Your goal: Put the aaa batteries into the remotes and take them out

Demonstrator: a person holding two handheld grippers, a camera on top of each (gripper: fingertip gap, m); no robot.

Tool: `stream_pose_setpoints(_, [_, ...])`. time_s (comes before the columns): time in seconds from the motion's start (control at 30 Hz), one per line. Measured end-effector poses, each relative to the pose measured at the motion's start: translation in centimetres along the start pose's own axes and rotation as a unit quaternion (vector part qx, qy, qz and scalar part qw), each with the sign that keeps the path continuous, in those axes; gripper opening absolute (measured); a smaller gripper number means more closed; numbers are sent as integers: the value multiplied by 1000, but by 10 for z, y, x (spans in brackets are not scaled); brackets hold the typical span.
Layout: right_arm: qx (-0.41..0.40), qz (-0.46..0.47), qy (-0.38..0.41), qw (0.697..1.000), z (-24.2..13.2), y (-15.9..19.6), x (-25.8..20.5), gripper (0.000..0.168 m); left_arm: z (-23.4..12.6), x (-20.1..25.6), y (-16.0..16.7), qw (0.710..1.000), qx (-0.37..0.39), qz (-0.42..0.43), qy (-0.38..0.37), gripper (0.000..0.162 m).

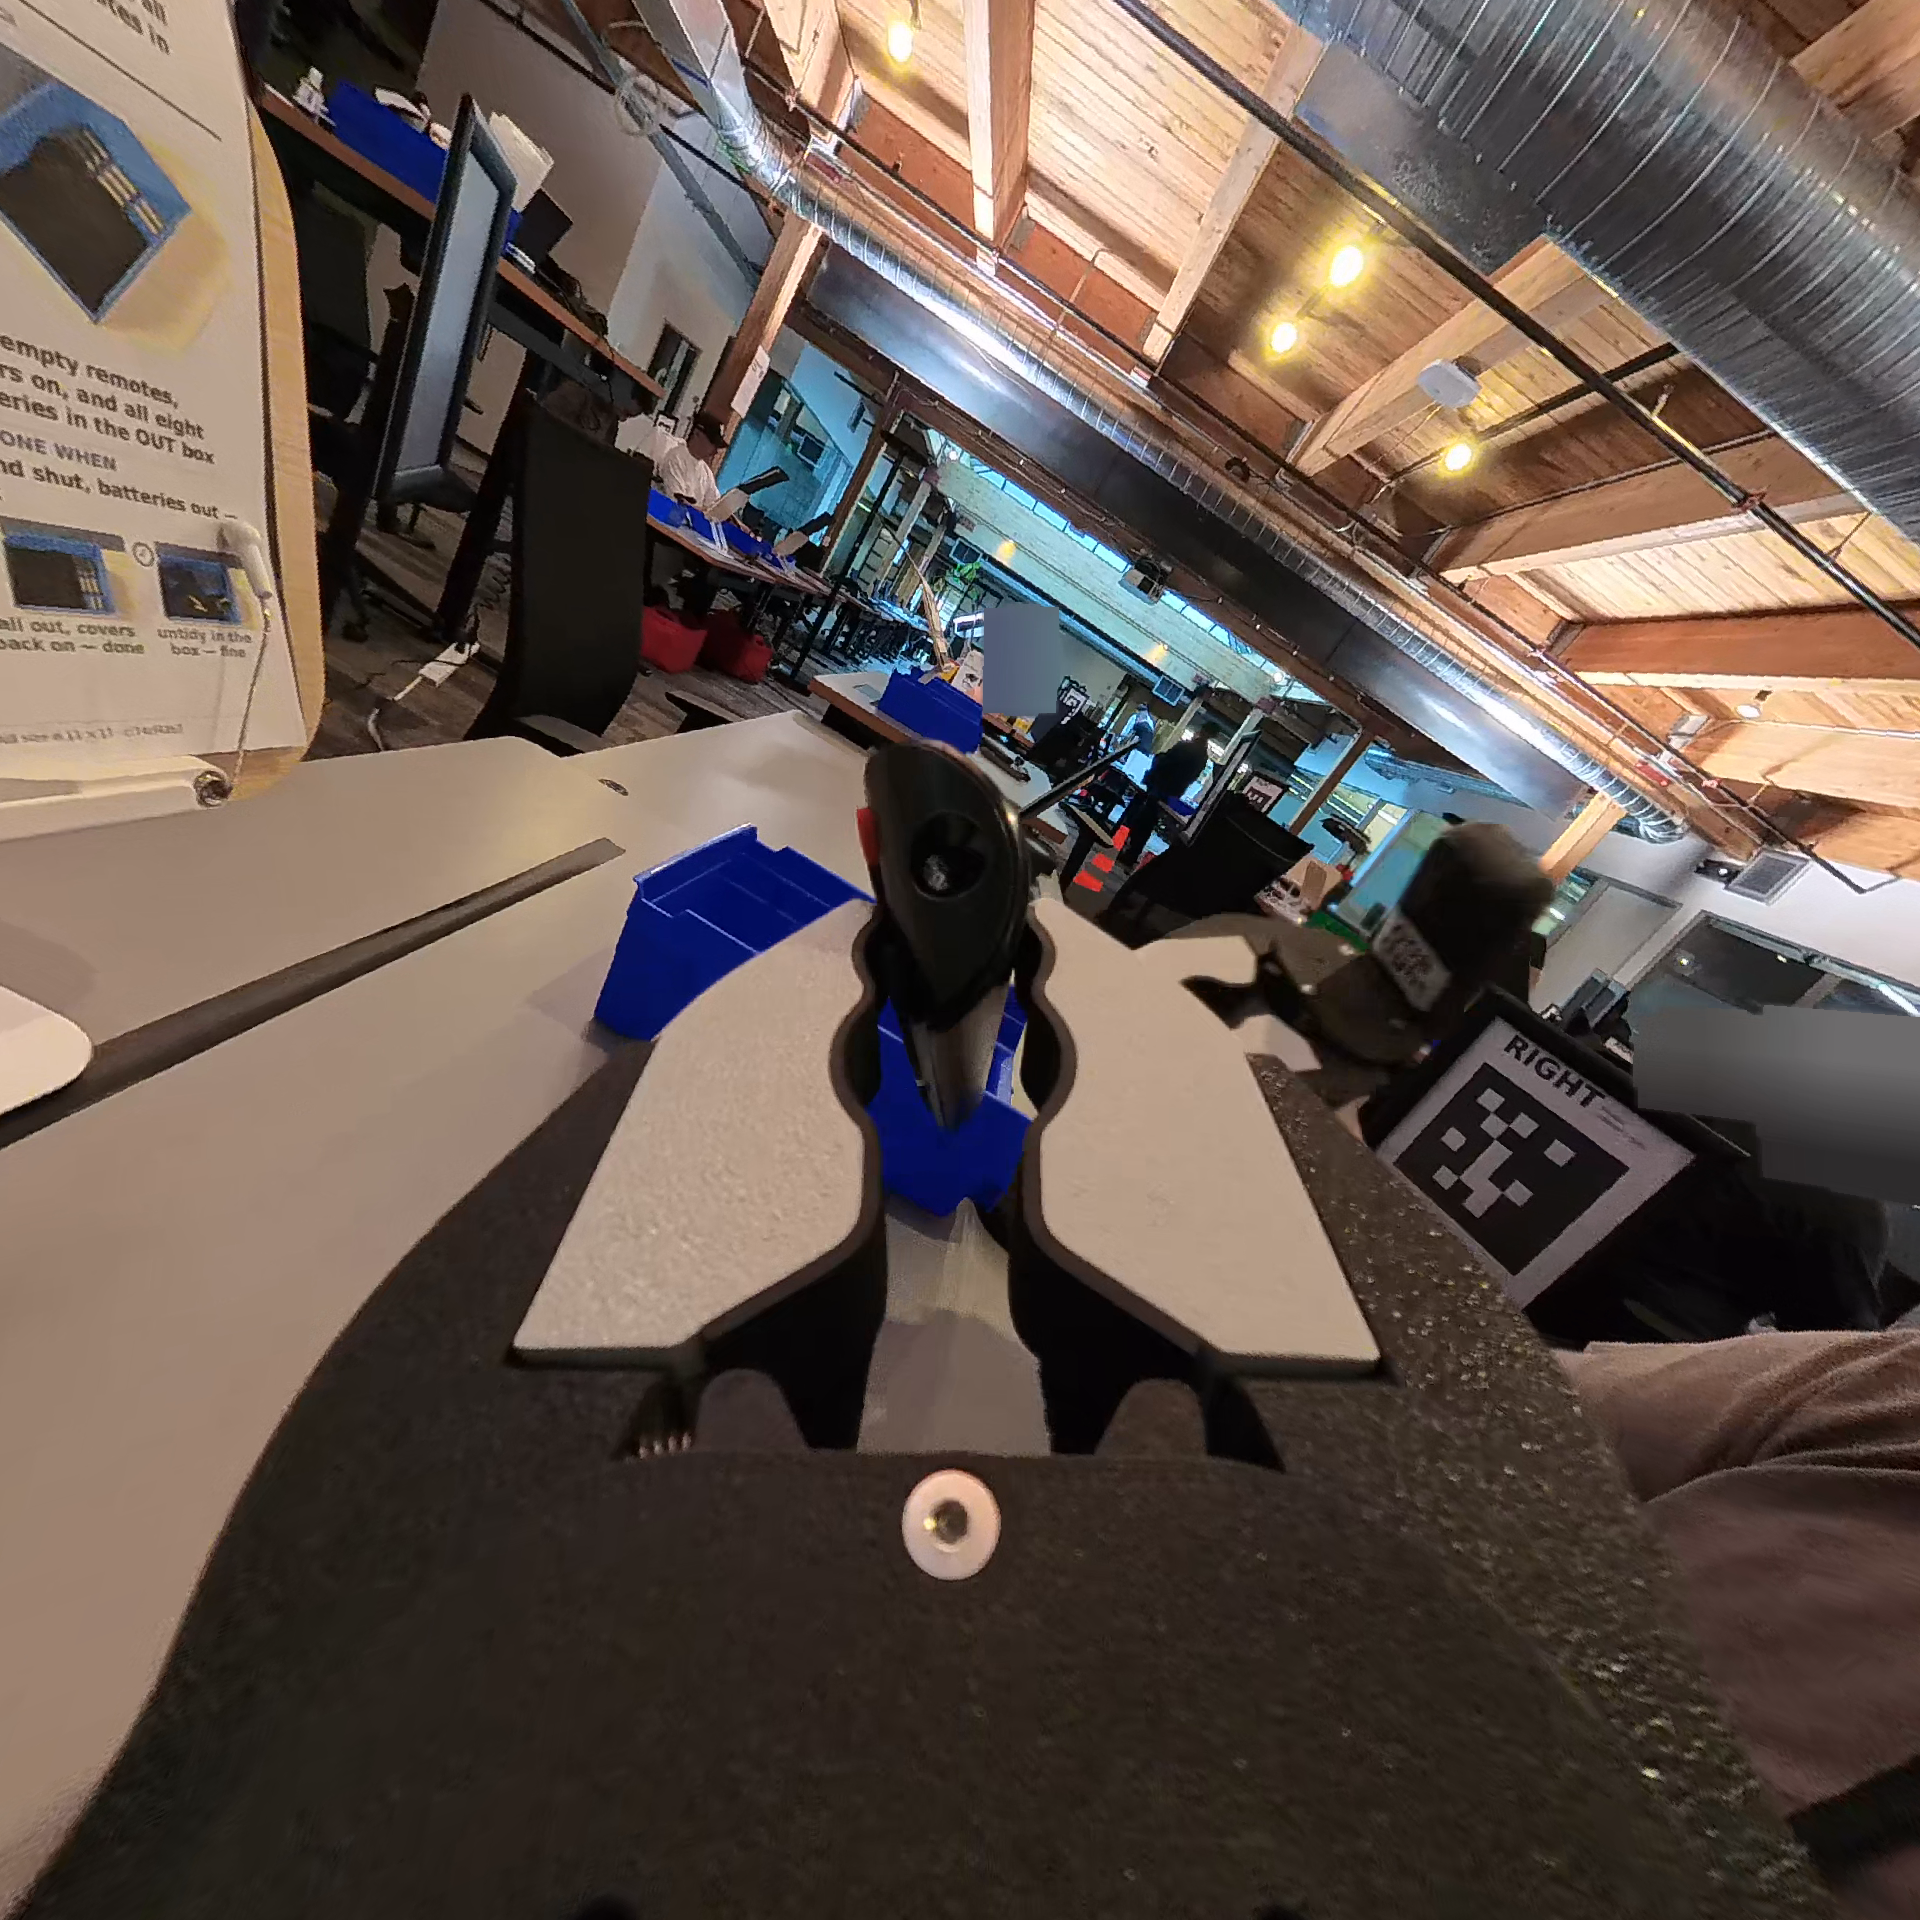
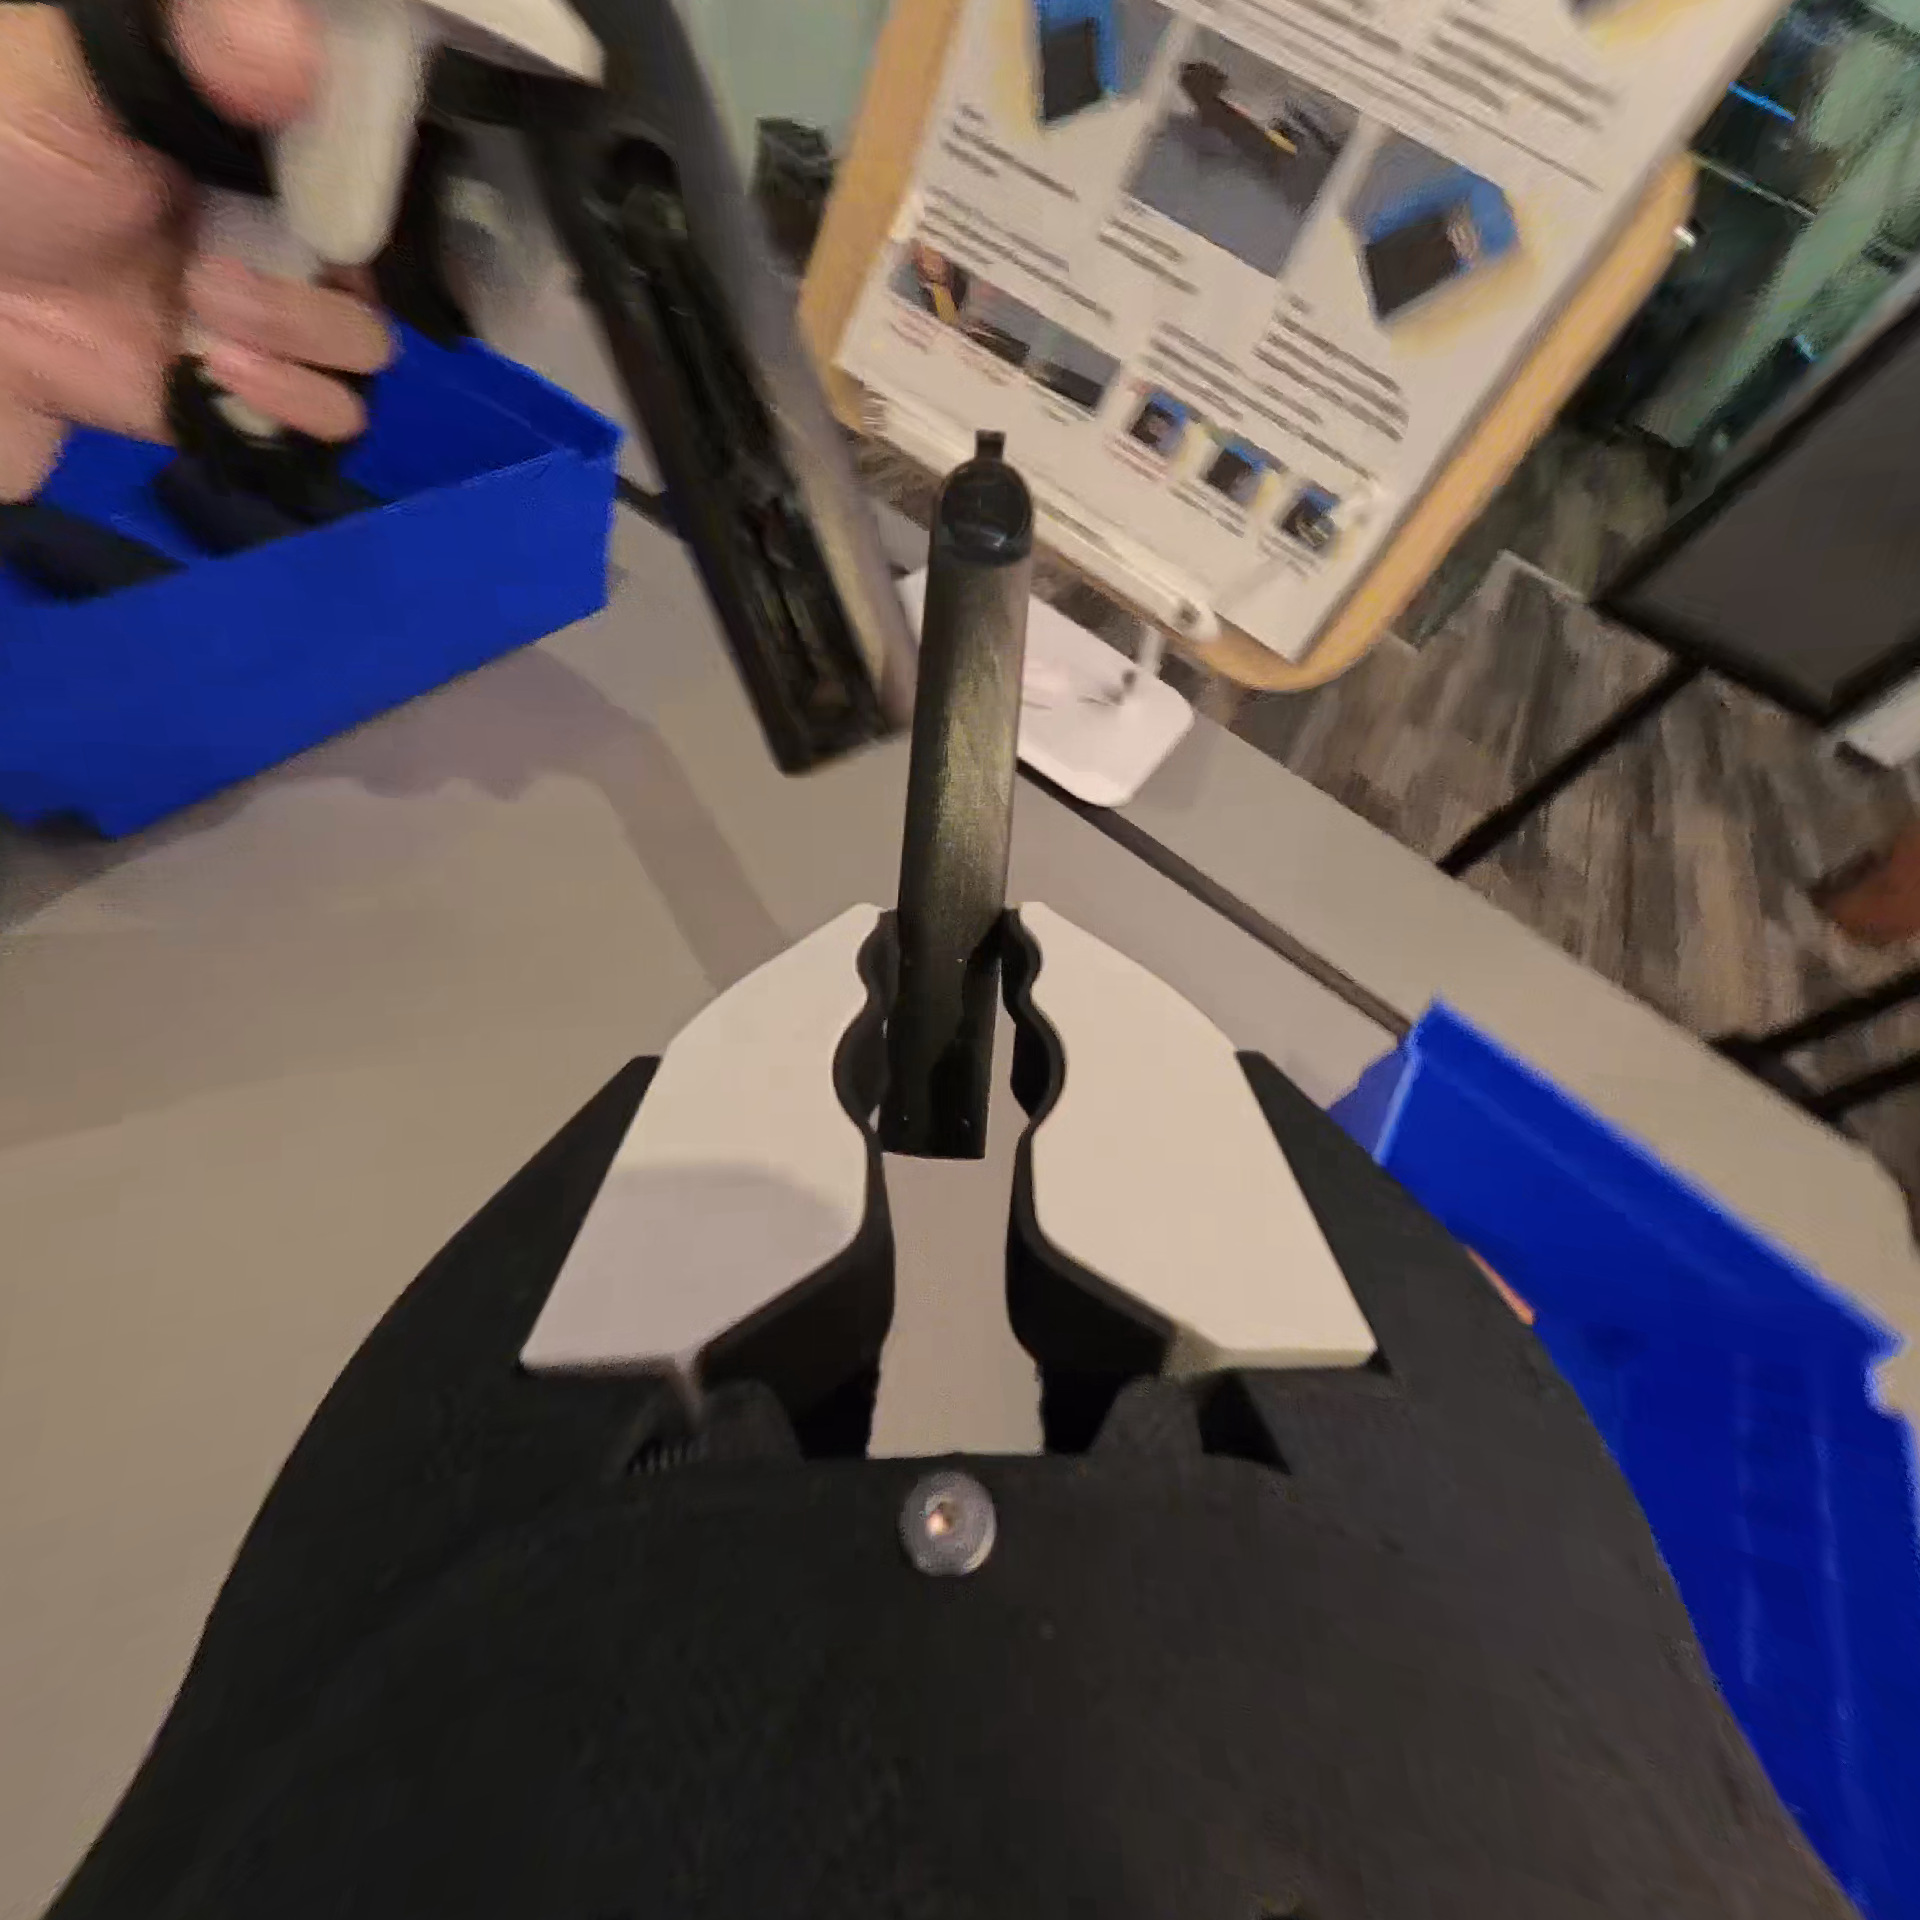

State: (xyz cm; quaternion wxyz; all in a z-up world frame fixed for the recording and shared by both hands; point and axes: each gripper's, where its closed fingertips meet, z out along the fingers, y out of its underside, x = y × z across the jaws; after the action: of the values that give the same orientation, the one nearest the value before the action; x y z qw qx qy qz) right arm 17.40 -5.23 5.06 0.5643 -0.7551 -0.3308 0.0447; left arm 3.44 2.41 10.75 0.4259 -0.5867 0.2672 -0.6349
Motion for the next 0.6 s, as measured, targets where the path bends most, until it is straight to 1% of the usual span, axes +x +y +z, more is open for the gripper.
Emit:
stream_pose_setpoints(0.1, [-20,-85,-25,996,14,-19,-23,21,6,1,6,1000,-14,-1,1,23])
stream_pose_setpoints(0.17, [-36,-110,-31,993,22,-23,-29,21,9,2,10,1000,-20,1,2,23])
stream_pose_setpoints(0.3, [-45,-114,-35,992,30,-28,-29,21,12,4,12,1000,-27,5,3,23])
stream_pose_setpoints(0.6, [-11,-108,-47,993,30,-40,-32,21,10,4,8,1000,-16,-8,14,23])
